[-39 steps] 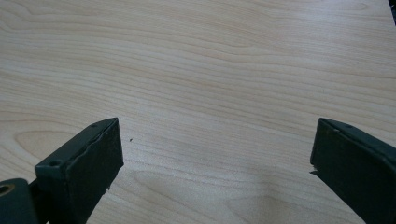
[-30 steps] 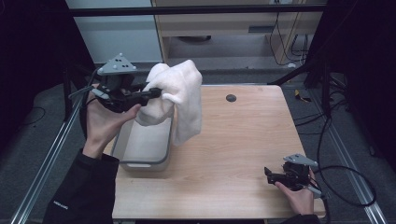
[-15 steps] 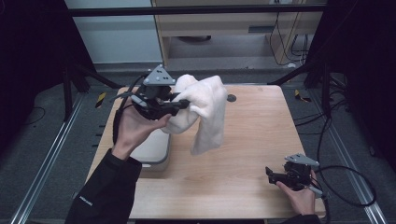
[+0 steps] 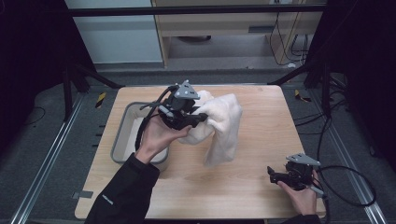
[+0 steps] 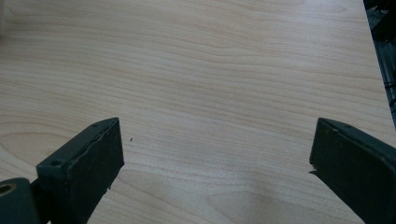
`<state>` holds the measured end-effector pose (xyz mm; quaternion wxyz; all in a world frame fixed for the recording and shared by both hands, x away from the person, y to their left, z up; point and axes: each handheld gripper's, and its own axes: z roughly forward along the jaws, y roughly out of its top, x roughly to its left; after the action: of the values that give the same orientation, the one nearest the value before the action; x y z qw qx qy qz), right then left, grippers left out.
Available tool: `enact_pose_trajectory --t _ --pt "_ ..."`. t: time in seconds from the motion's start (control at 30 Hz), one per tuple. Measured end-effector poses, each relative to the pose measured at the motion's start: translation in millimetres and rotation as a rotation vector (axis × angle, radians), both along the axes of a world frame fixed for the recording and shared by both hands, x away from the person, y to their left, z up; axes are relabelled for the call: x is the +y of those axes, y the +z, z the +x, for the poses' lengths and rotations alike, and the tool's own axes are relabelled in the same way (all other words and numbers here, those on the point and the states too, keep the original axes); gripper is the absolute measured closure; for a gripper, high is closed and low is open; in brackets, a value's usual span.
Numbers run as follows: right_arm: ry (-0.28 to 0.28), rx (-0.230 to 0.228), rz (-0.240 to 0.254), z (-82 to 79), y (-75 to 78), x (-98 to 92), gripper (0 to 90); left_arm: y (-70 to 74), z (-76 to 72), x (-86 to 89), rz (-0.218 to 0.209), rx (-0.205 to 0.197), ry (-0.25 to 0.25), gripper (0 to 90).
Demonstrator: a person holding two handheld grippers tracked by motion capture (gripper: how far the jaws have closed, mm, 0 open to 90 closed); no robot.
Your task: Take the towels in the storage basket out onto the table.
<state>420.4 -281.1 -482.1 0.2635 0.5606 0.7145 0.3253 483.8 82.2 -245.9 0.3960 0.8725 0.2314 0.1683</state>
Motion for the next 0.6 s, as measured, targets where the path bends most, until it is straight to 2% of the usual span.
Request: enact_pose_trajectory --t 0.17,0.23,0.27,0.5,0.6 --pt "-0.005 -0.001 -0.001 -0.4 0.8 -1.0 2.9 -17.9 3.8 -8.5 0.021 0.024 -0.006 73.2" --pt "-0.006 -0.002 0.000 -0.3 0.9 -1.4 2.9 -32.9 6.4 -13.6 0.031 0.046 -0.010 73.2" --pt "-0.006 -0.002 0.000 -0.3 0.9 -1.4 2.9 -32.9 6.4 -13.6 0.031 0.046 -0.010 73.1" --pt "-0.016 -0.001 -0.012 0.0 0.4 -1.7 3.4 -67.0 10.6 -25.6 0.060 0.099 -0.030 72.9" --pt "-0.021 -0.003 -0.014 -0.2 0.5 -2.5 4.2 -79.9 11.6 -31.5 0.056 0.125 -0.039 72.8"
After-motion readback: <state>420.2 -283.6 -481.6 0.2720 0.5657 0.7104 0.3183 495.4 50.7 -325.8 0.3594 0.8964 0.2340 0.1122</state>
